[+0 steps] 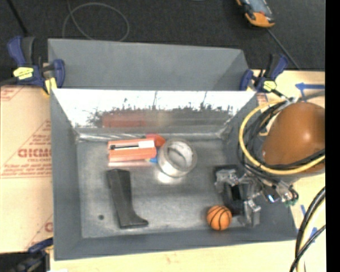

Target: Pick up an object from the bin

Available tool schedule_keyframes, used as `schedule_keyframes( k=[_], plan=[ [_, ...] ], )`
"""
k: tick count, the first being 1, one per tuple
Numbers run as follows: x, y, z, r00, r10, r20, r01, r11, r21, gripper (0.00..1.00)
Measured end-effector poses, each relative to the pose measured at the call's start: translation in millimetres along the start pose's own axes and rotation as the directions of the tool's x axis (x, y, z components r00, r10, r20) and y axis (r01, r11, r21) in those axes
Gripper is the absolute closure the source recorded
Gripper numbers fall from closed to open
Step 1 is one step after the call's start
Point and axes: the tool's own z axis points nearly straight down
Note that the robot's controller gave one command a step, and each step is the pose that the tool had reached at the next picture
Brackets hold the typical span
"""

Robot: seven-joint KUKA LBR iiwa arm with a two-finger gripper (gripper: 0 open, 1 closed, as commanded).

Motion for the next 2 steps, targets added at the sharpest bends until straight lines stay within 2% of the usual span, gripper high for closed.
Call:
schedule_keyframes(
  k=[1, 2],
  plan=[
    [-6.6, -9.7, 84.5, 1.0, 0.015, 0.016, -0.015, 1.0, 0.006, 0.0],
    [-7.9, 7.9, 81.6, 0.952, -0.305, 0.012, 0.305, 0.952, 0.011, 1.0]
  ],
)
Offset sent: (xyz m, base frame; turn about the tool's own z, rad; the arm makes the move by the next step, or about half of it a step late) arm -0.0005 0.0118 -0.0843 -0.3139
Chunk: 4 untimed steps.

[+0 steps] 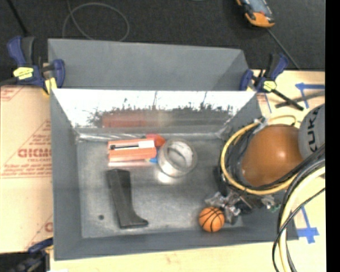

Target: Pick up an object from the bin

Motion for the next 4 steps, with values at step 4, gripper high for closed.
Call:
schedule_keyframes(
  k=[4],
  plan=[
    [0.3, 0.3, -27.4, 1.0, 0.002, -0.01, -0.002, 1.0, -0.01, 1.0]
  ],
)
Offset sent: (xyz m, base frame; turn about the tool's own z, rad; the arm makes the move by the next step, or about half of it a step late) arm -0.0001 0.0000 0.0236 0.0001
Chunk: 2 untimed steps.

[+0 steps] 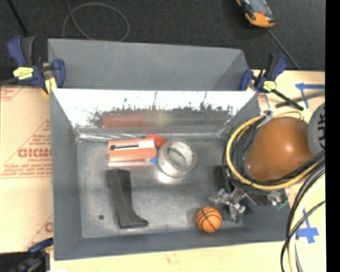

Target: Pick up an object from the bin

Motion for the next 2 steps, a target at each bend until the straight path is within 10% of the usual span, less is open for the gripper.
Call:
schedule_keyframes(
  k=[2],
  plan=[
    [0.5, 0.5, -36.0, 1.0, 0.001, -0.003, -0.001, 1.0, -0.004, 1.0]
  ],
)
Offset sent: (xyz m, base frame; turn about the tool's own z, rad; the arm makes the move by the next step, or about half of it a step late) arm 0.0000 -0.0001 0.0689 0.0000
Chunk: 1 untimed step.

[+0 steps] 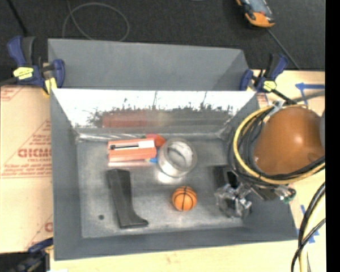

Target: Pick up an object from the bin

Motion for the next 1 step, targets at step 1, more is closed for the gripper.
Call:
schedule_keyframes(
  k=[1],
  plan=[
    [-0.6, -0.9, -13.9, 1.0, 0.001, 0.003, -0.001, 1.0, 0.004, 1.0]
  ],
)
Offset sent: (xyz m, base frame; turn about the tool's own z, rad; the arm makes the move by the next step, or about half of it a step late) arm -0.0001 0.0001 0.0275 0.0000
